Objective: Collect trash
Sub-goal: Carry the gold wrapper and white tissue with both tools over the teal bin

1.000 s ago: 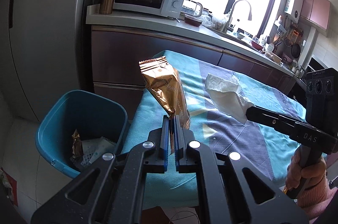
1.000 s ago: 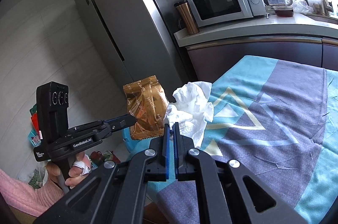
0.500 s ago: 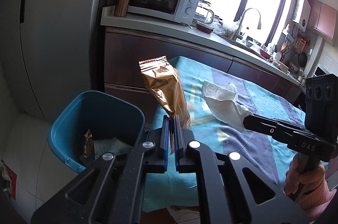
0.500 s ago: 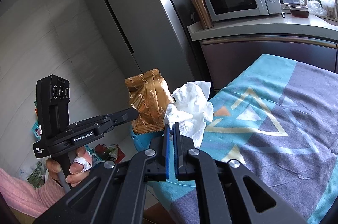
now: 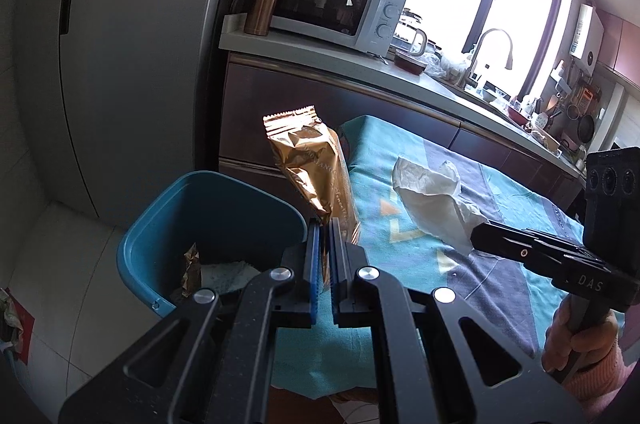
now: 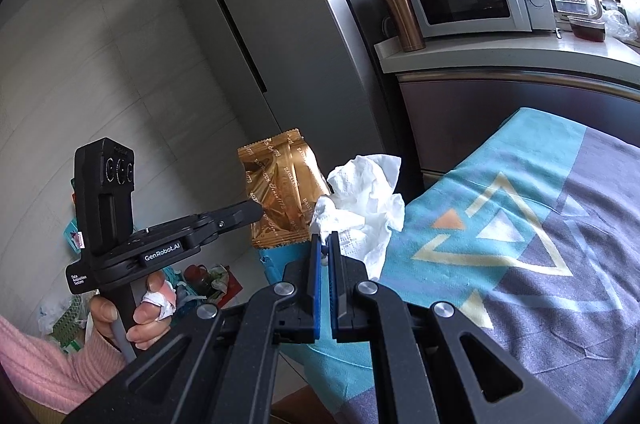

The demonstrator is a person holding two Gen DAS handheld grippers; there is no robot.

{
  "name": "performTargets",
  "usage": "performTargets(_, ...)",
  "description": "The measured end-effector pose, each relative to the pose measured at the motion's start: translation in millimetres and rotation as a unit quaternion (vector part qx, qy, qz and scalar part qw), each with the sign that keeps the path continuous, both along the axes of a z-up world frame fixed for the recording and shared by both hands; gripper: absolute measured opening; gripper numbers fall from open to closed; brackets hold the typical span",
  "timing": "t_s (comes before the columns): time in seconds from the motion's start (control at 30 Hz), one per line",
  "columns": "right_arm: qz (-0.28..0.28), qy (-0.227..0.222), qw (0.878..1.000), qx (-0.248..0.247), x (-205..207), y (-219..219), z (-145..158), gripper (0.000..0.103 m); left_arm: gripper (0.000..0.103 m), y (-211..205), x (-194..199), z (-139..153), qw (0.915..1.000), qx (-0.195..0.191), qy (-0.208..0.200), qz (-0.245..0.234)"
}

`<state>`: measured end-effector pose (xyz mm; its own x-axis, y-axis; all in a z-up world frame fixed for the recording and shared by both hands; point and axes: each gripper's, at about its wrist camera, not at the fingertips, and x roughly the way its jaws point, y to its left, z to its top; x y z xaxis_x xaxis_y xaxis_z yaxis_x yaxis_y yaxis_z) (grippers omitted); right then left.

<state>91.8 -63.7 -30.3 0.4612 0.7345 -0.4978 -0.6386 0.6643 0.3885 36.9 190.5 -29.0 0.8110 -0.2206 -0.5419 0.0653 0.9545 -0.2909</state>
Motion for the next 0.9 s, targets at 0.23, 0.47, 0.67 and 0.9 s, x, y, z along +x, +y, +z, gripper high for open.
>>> performTargets(0.23, 0.011, 0.003, 1.0, -0.003, 3.7, 13.0, -1.2, 0.002, 0.005, 8.1, -1.5, -0.7, 0.9999, -0.003, 0.001, 0.01)
performTargets(0.47, 0.022, 0.002, 1.0, -0.006, 6.9, 25.1, -1.9, 0.002, 0.005, 16.4, -1.5, -3.1, 0.9998, -0.005, 0.003, 0.018)
performTargets(0.67, 0.032, 0.003, 0.999, -0.011, 8.6, 35.8, -2.2, 0.002, 0.005, 22.6, -2.4, -4.7, 0.9996, -0.007, 0.005, 0.026)
performTargets(0.9, 0.045, 0.003, 0.999, -0.016, 10.5, 47.8, -2.6, 0.002, 0.005, 29.4, -4.1, -6.9, 0.9994, -0.01, 0.007, 0.034)
